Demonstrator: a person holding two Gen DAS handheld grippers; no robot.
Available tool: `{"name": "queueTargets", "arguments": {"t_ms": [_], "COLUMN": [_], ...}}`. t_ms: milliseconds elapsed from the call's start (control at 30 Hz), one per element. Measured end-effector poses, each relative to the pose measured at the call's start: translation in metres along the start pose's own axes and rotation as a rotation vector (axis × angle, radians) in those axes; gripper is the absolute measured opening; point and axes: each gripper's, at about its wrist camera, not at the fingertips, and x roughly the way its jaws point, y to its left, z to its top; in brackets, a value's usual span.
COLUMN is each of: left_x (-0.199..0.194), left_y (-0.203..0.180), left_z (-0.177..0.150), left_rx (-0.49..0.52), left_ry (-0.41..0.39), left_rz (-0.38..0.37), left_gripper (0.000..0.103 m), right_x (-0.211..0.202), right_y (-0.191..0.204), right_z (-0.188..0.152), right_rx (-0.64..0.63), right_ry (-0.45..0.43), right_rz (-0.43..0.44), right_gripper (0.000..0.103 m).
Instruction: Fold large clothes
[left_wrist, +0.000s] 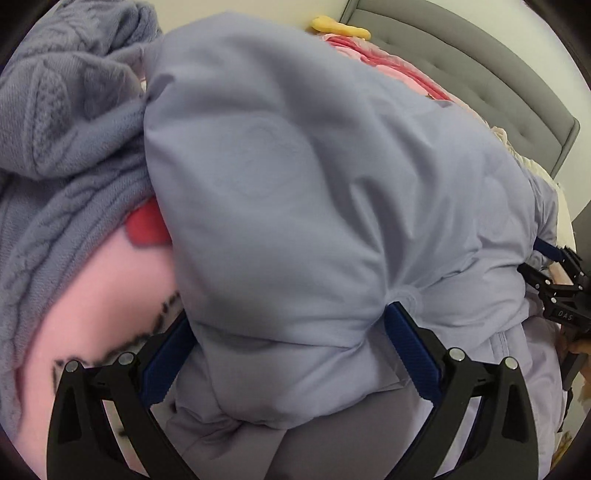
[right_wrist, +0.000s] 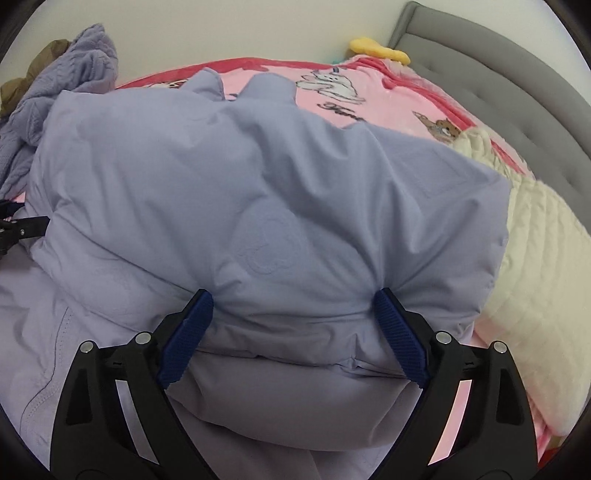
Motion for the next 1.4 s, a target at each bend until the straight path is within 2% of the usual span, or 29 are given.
{"name": "queueTargets", "arguments": {"t_ms": [167, 367, 467, 533, 600, 667, 833, 967, 1067, 1167, 1267, 1400], "left_x": [0.004, 0.008, -0.007, -0.028, -0.056, -0.067, -0.046, -0.033, -0.023, -0.021, -0.021, -0.057], "left_y": [0.0, -0.007, -0.006, -0.005, -0.008, -0.011, -0.015, -0.018, -0.015, -0.017, -0.034, -0.052], "left_z": [-0.001, -0.001, 0.005, -0.001, -0.015, -0.029, -0.045, -0.048, -0.049, -0.05, -0.048, -0.061], "left_rx": [0.002, -0.014, -0.036, -0.024, -0.001, 0.019, 0.066, 0.085, 0.073, 0.081, 0.112, 0.173], "left_ry": [0.007, 0.027, 0.018, -0.029, -0.109, -0.133, -0.026, 0.002, 0.03, 0.032, 0.026, -0.016], "left_rz": [0.009, 0.013, -0.013, 0.005, -0.013, -0.017, 0.05, 0.07, 0.058, 0.072, 0.103, 0.111], "left_gripper": [0.099, 0.099, 0.099, 0.098, 0.098, 0.098, 0.098, 0.099, 0.099, 0.099, 0.099, 0.098], "right_x": [0.007, 0.007, -0.016, -0.047, -0.069, -0.077, -0.055, -0.033, -0.015, -0.008, -0.015, -0.058], "right_y": [0.002, 0.0, -0.001, -0.001, -0.004, -0.01, -0.035, -0.042, -0.041, -0.04, -0.04, -0.051], "right_z": [0.0, 0.003, -0.003, -0.019, -0.036, -0.051, -0.066, -0.073, -0.079, -0.08, -0.082, -0.095], "right_rx": [-0.01, -0.006, -0.029, -0.056, -0.071, -0.057, 0.059, 0.096, 0.114, 0.11, 0.118, 0.163], "right_ry": [0.028, 0.016, -0.047, -0.139, -0.188, -0.168, -0.014, 0.052, 0.127, 0.137, 0.125, 0.046], "right_rz": [-0.013, -0.011, 0.001, 0.024, 0.065, 0.107, 0.152, 0.132, 0.111, 0.096, 0.093, 0.166], "right_gripper": [0.085, 0.086, 0.087, 0.087, 0.087, 0.086, 0.069, 0.069, 0.076, 0.081, 0.083, 0.084]}}
